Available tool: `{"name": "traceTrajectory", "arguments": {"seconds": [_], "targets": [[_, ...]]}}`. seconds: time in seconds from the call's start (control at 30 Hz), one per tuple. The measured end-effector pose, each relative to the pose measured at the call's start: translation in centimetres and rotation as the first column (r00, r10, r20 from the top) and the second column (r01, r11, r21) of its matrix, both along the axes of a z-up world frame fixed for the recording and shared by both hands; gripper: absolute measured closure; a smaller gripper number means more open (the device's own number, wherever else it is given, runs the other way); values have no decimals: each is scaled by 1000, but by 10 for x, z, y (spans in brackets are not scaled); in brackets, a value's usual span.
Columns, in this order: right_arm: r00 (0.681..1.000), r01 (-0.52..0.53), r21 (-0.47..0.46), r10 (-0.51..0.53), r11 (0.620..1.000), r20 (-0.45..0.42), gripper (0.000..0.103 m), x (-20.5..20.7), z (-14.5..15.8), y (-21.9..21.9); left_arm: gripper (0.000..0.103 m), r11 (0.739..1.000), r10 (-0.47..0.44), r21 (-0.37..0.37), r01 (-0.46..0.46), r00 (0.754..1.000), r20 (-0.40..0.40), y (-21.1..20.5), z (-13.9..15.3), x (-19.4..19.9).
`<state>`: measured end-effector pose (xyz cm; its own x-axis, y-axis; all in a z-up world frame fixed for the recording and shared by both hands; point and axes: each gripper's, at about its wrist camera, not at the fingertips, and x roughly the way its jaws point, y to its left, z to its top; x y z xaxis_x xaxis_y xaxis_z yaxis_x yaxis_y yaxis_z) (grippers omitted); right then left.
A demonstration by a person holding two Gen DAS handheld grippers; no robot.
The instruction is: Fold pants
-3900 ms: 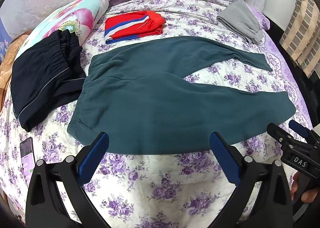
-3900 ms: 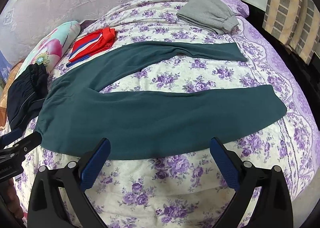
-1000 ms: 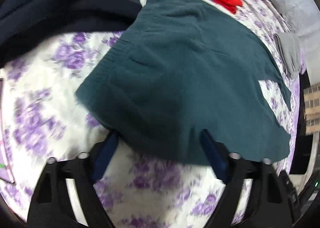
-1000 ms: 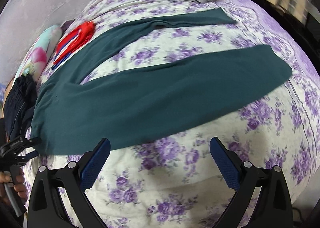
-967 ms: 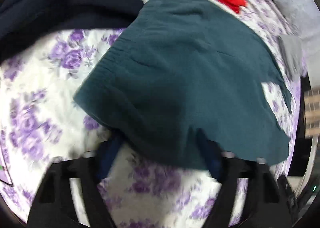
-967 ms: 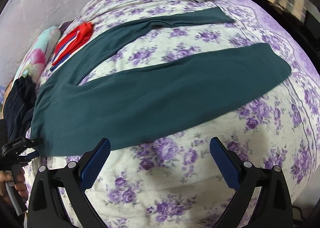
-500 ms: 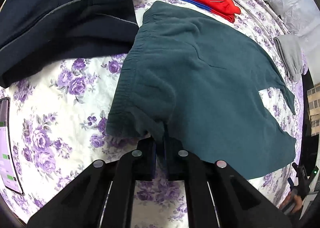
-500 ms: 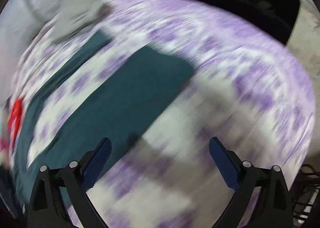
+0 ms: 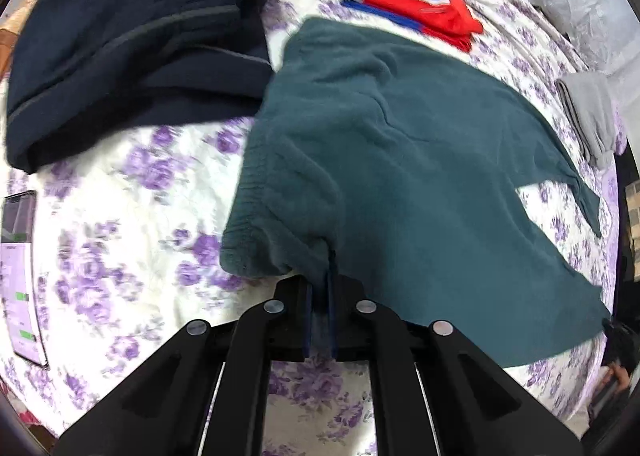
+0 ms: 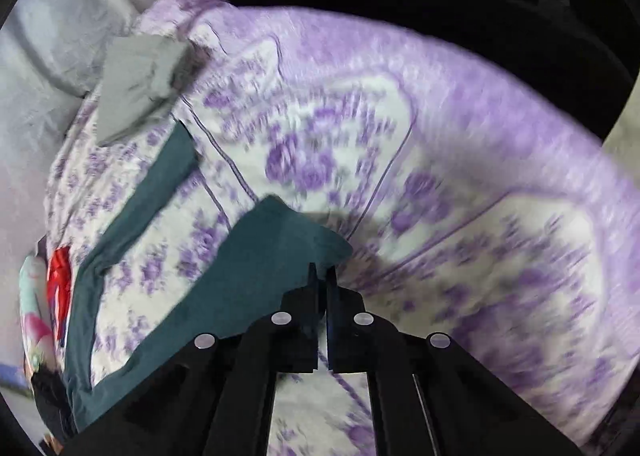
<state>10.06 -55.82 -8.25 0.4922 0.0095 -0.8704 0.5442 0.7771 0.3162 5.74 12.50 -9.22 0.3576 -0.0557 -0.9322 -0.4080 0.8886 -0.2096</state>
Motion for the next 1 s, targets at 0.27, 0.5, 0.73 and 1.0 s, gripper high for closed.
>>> {"name": "traceTrajectory", "arguments": {"seconds": [0.27, 0.5, 0.73, 1.0], "targets": [[964, -82, -185, 30, 979, -265, 62, -6, -21, -16, 93, 998, 17, -56, -21, 996, -84, -3, -26, -14], [978, -201, -308, 172, 930, -117, 38, 29, 14, -7, 76, 997, 79, 31, -77, 996, -51, -4, -8, -22], [881, -462, -145, 433, 875, -191, 97, 78, -27, 9, 71, 991, 122, 63, -119, 992, -45, -32, -1, -40], [882, -468, -283, 423, 837, -207, 67, 96, -33, -3, 71, 976, 176, 151, -160, 979, -102, -54, -16, -45]]}}
